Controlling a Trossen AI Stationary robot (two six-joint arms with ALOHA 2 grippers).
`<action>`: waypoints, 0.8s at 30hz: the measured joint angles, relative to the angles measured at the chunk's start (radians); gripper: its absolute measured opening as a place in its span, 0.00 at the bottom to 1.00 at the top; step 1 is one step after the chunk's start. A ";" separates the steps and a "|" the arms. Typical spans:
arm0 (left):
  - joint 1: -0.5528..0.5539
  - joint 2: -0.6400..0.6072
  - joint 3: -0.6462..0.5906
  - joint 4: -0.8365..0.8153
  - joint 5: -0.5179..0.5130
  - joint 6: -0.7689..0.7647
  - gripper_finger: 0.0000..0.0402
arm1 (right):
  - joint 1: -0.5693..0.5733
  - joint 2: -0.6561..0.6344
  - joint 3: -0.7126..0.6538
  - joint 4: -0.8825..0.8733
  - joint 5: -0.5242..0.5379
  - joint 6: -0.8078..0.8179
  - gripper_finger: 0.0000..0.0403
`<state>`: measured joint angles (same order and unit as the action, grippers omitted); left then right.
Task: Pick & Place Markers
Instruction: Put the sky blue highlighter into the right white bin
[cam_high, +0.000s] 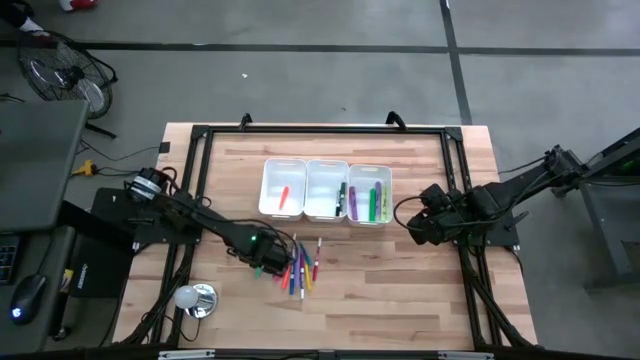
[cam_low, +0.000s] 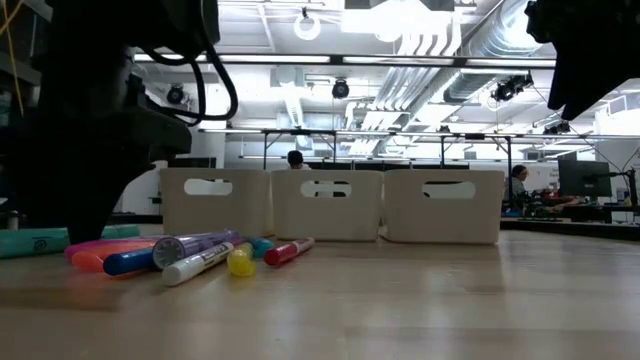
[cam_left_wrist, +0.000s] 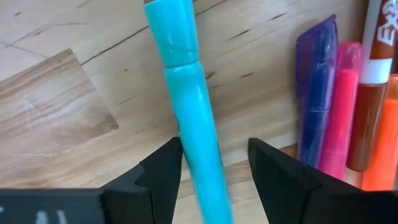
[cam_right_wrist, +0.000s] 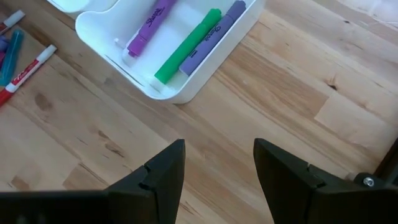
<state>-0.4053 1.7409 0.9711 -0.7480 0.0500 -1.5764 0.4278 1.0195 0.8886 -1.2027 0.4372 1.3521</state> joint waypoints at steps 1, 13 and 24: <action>0.000 0.010 0.000 0.010 0.003 0.000 0.45 | 0.000 0.000 0.000 0.000 -0.002 0.000 0.45; 0.001 0.020 0.000 0.012 0.040 0.008 0.37 | 0.000 0.000 0.000 0.004 -0.013 -0.003 0.45; 0.001 0.022 -0.001 0.023 0.084 0.116 0.15 | 0.000 0.000 0.000 0.004 -0.021 -0.005 0.45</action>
<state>-0.4042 1.7626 0.9699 -0.7253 0.1336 -1.4600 0.4278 1.0195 0.8886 -1.1986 0.4160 1.3473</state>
